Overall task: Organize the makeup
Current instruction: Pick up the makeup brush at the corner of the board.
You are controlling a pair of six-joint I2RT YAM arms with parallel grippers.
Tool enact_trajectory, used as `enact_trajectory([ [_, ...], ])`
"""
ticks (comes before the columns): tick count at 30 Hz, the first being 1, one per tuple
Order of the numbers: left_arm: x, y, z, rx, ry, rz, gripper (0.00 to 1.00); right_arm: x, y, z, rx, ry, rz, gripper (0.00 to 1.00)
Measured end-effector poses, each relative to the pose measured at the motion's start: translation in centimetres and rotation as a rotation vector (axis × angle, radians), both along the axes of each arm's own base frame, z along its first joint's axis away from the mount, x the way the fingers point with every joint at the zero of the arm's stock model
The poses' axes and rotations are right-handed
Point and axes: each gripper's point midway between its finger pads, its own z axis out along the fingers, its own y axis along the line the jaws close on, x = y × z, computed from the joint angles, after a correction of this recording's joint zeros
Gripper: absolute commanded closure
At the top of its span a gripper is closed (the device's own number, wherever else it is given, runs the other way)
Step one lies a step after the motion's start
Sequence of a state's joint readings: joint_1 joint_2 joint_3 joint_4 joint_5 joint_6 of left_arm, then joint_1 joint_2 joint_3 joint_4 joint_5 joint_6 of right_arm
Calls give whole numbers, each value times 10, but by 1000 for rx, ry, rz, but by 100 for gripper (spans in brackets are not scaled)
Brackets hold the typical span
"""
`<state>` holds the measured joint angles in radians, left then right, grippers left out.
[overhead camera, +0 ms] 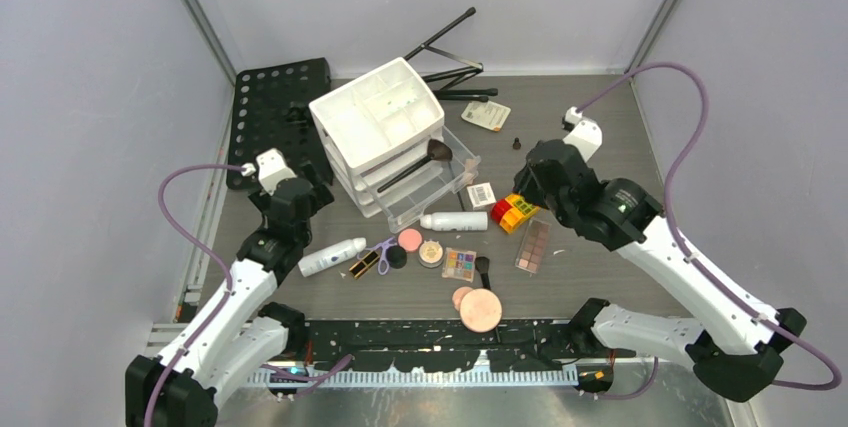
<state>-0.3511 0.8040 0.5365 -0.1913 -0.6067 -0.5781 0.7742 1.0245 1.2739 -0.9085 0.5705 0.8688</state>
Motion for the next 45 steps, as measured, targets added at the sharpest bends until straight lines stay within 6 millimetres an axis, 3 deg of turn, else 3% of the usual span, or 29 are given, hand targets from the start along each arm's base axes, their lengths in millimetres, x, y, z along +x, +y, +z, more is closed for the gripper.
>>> enact_trajectory([
  [5,2,-3,-1,-11,10,-3,13,-26,-12,-82,-133,226,46,62],
  [9,4,-3,-1,-10,10,-3,13,-45,-7,-140,-190,418,106,63],
  [13,7,-4,-7,-3,30,-3,14,-65,7,-186,-183,577,183,60],
  [16,7,-4,-13,2,45,-3,14,-79,16,-209,-153,655,233,55],
  [24,6,-4,-16,5,48,-1,14,-94,37,-236,-114,722,308,54],
  [33,5,-3,-14,2,39,0,14,-111,47,-274,-251,824,358,57],
  [36,5,-3,-15,2,39,0,14,-110,49,-278,-274,833,357,66],
  [39,5,-3,-15,2,39,-1,14,-109,52,-279,-276,831,362,81],
  [45,5,-3,-15,2,39,0,14,-106,55,-278,-278,828,360,95],
])
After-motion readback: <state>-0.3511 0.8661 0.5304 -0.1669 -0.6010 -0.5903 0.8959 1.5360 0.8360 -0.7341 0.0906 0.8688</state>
